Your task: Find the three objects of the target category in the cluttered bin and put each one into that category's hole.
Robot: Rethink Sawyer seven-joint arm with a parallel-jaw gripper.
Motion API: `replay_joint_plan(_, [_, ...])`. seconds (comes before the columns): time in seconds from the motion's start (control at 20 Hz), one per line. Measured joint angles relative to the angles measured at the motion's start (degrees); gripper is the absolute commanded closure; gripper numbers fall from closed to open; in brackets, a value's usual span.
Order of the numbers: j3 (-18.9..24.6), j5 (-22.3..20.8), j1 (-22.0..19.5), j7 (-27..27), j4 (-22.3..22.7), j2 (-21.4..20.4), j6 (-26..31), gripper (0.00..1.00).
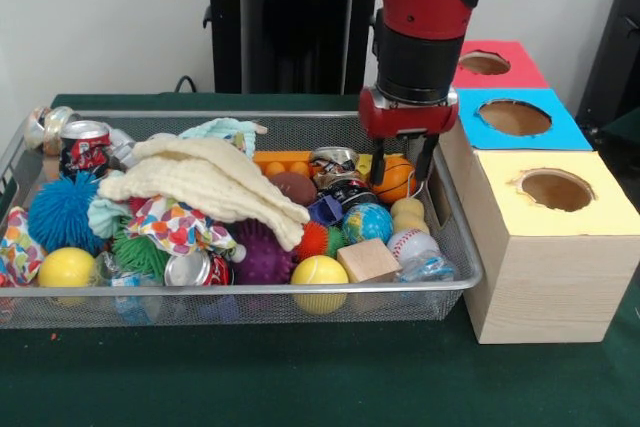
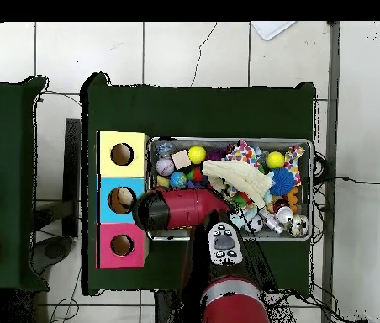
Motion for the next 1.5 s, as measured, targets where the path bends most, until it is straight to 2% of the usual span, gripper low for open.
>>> replay_joint_plan(0.35, [0.0, 1.3, 0.2, 0.0, 0.6, -0.4, 0.0, 0.0])
replay_joint_plan(1.05, [-2.0, 1.3, 1.1, 0.0, -1.8, 8.3, -3.8, 0.0])
replay_joint_plan(1.5, [-2.4, 1.6, 1.2, 0.0, -1.9, 9.3, -4.5, 0.0])
